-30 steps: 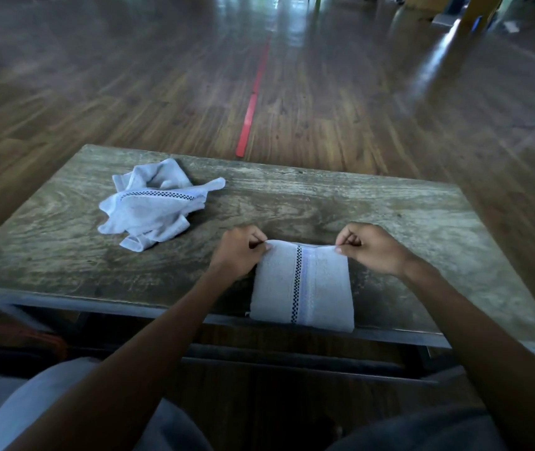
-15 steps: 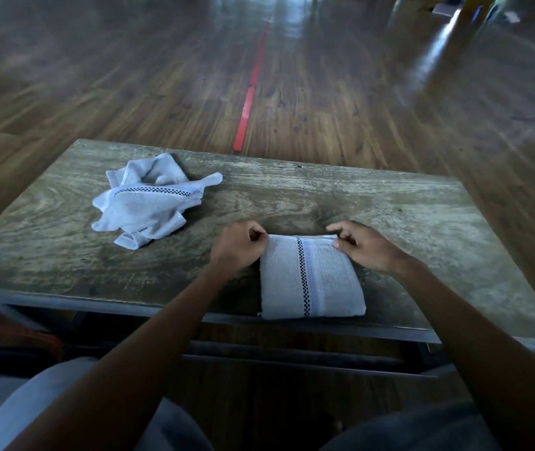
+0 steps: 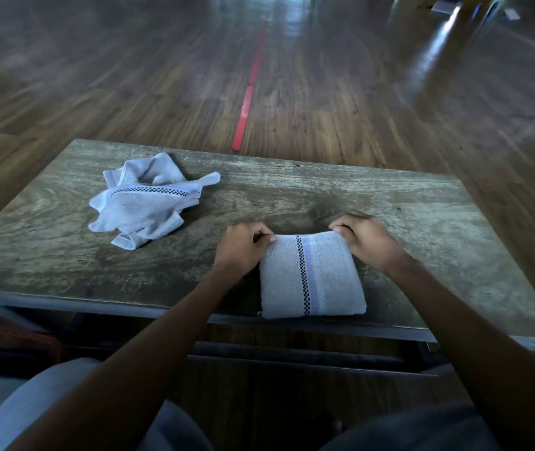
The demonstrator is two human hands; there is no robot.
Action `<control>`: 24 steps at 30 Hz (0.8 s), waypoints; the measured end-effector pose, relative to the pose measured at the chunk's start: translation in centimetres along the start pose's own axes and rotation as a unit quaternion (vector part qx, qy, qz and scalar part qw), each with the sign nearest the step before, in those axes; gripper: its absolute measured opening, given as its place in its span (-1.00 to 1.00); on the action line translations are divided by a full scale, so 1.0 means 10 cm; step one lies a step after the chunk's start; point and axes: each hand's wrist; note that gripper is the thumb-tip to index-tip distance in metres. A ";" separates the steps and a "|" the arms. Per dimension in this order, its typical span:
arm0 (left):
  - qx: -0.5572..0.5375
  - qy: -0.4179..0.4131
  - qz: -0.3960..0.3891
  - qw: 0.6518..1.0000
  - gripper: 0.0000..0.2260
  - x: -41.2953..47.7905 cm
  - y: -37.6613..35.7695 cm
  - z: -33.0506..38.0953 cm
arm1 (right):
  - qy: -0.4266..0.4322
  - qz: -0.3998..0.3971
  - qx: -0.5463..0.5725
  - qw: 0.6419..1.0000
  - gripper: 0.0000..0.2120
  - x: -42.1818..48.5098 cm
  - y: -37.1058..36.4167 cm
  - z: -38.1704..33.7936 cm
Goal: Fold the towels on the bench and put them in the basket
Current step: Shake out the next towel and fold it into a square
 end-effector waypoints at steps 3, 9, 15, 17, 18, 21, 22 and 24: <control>-0.008 -0.006 -0.009 1.000 -0.91 0.00 0.00 0.00 | -0.010 -0.027 -0.011 1.000 -0.74 0.02 -0.01 0.00; 0.011 0.000 -0.018 1.000 -0.89 0.05 0.00 0.00 | -0.033 -0.097 -0.022 0.994 -0.79 0.08 -0.04 0.00; 0.005 0.016 -0.014 1.000 -0.88 0.04 -0.04 0.04 | -0.061 -0.105 -0.054 0.991 -0.76 0.09 -0.06 -0.02; -0.002 0.022 -0.018 1.000 -0.88 0.04 -0.04 0.05 | -0.068 -0.083 -0.084 0.991 -0.78 0.07 -0.01 -0.06; -0.004 0.025 -0.019 1.000 -0.89 0.05 -0.04 0.05 | -0.056 -0.049 -0.110 0.991 -0.80 0.06 0.01 -0.09; -0.001 0.031 -0.017 0.999 -0.89 0.04 -0.03 0.06 | -0.018 0.037 -0.132 0.990 -0.65 -0.05 0.01 -0.38; 0.005 0.032 -0.015 0.999 -0.89 0.04 -0.03 0.06 | -0.016 0.016 -0.118 0.993 -0.50 -0.10 -0.03 -0.49; 0.018 0.031 -0.011 0.999 -0.89 0.04 -0.03 0.07 | -0.029 -0.087 -0.072 0.993 -0.26 -0.22 -0.19 -0.63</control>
Point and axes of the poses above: each hand's wrist, its own x-axis towards the middle knuckle, its own y-axis out of the back of the hand, z = x × y, and after that the axes turned 13 degrees about y, right-handed
